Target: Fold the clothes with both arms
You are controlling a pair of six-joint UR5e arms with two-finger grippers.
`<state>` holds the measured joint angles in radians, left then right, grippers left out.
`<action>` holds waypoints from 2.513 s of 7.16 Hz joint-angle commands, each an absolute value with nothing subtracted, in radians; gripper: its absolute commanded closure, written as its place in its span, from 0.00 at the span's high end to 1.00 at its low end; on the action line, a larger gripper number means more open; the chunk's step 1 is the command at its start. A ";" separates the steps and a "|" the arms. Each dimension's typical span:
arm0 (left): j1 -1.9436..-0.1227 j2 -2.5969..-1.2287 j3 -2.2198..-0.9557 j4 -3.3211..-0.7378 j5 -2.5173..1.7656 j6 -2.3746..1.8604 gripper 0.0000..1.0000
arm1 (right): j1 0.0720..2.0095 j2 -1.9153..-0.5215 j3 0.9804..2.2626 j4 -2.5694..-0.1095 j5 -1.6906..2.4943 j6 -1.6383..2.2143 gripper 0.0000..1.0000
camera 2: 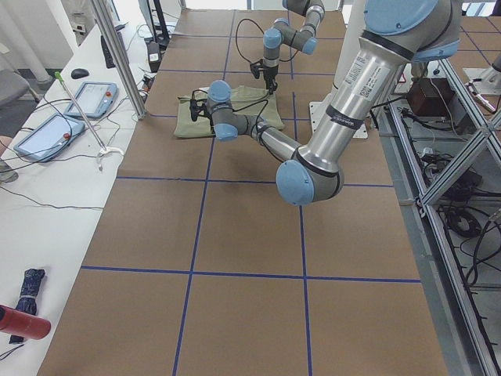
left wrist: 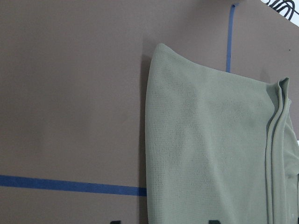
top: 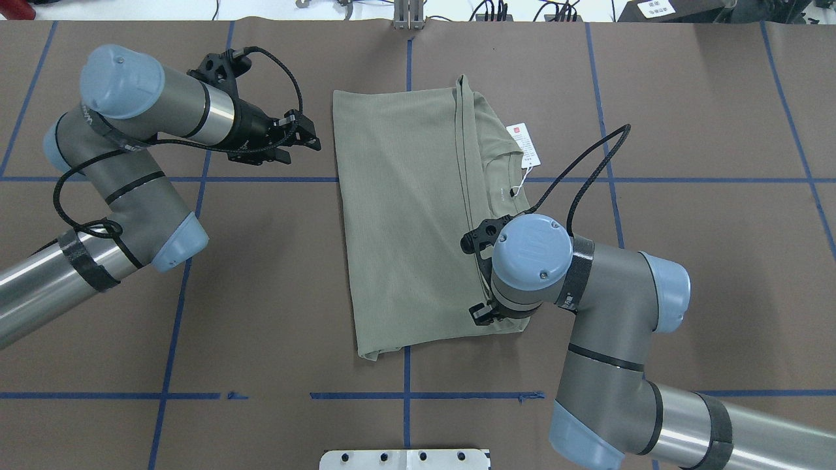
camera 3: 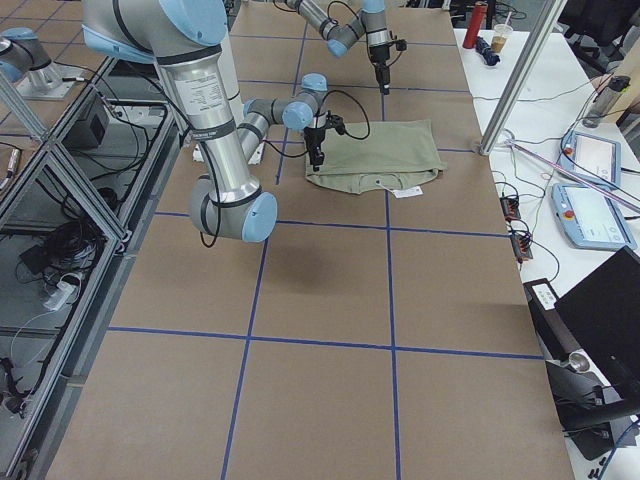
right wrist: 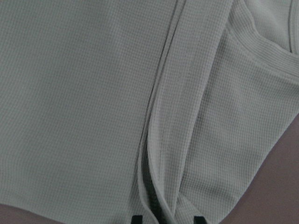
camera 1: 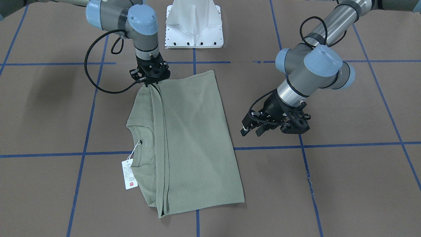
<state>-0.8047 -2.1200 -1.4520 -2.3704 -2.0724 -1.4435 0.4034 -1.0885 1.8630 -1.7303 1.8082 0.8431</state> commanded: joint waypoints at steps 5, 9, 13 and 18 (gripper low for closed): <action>-0.804 -2.120 -1.454 -2.372 -2.072 -1.443 0.70 | 0.422 -1.219 1.980 -1.738 1.827 0.805 0.00; -0.804 -2.121 -1.457 -2.372 -2.072 -1.453 0.69 | 0.364 -1.230 1.953 -1.740 1.816 0.996 0.06; -0.804 -2.120 -1.456 -2.372 -2.072 -1.451 0.70 | 0.406 -1.218 1.967 -1.729 1.803 1.233 0.82; -0.804 -2.120 -1.454 -2.372 -2.072 -1.451 0.69 | 0.390 -1.203 1.849 -1.475 1.743 1.958 0.78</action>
